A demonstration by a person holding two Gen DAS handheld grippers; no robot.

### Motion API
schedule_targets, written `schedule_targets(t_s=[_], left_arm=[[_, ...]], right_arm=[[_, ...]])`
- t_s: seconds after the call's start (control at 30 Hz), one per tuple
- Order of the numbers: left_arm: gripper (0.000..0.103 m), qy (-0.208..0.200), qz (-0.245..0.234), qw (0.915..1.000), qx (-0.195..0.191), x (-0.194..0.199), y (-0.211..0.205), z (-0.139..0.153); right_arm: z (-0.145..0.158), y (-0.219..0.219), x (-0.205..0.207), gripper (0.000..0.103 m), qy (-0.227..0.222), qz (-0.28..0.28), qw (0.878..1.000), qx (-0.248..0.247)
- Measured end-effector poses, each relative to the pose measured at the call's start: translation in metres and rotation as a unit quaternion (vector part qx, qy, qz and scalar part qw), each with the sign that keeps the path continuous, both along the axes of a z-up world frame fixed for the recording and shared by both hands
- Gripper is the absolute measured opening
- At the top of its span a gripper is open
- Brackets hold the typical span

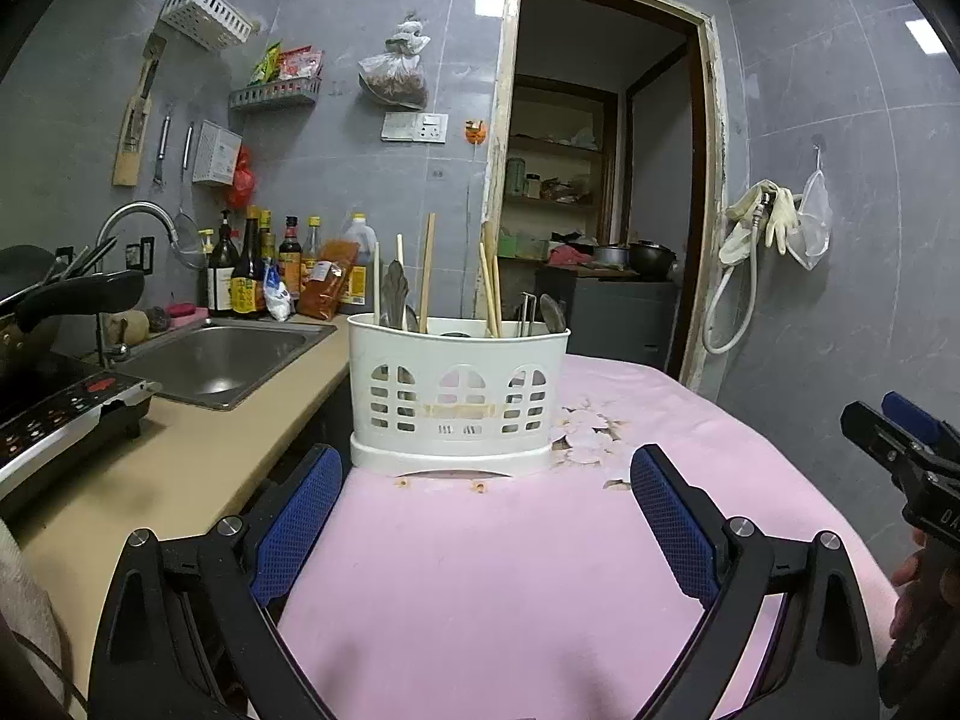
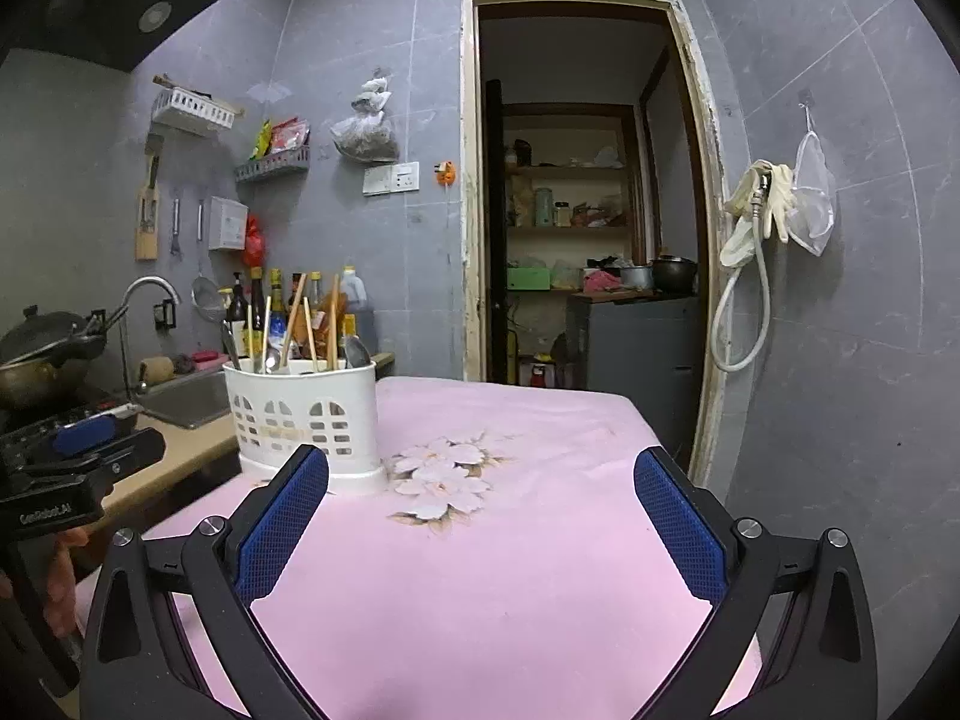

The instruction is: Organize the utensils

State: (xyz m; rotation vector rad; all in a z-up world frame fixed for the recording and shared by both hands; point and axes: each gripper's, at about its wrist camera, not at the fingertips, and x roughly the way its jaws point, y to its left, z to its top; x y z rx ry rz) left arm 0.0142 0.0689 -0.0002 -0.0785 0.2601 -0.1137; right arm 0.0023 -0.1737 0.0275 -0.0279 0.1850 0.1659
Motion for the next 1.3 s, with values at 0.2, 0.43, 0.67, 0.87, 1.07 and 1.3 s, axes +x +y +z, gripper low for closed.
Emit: schedule_targets(t_s=[0.2,0.43,0.67,0.87,1.07,1.3], left_arm=[[0.095,0.000,0.000,1.0000,-0.003,-0.0017,-0.0014,-0.0065],[0.095,0.002,0.000,1.0000,-0.005,-0.0005,-0.0015,-0.0084],[0.095,0.002,0.002,1.0000,-0.006,0.0029,0.0008,-0.0084],[0.095,0.004,0.006,0.9999,-0.007,0.0036,0.0026,-0.0094],[0.095,0.004,0.009,0.9999,-0.010,0.0037,0.0043,-0.0094],[0.095,0.004,0.008,0.9999,-0.010,0.0038,0.0046,-0.0096]], right_arm=[[-0.0076,-0.0005,-0.0025,0.103,-0.002,0.001,1.000,0.005],[-0.0090,-0.0033,0.0005,0.103,0.000,-0.001,1.000,0.015],[-0.0085,-0.0052,0.0017,0.103,0.001,-0.004,1.000,0.020],[-0.0089,-0.0052,0.0022,0.103,0.001,-0.004,1.000,0.019],[-0.0087,-0.0051,0.0024,0.103,0.001,-0.004,1.000,0.019],[-0.0084,-0.0050,0.0032,0.103,-0.001,-0.005,1.000,0.018]])
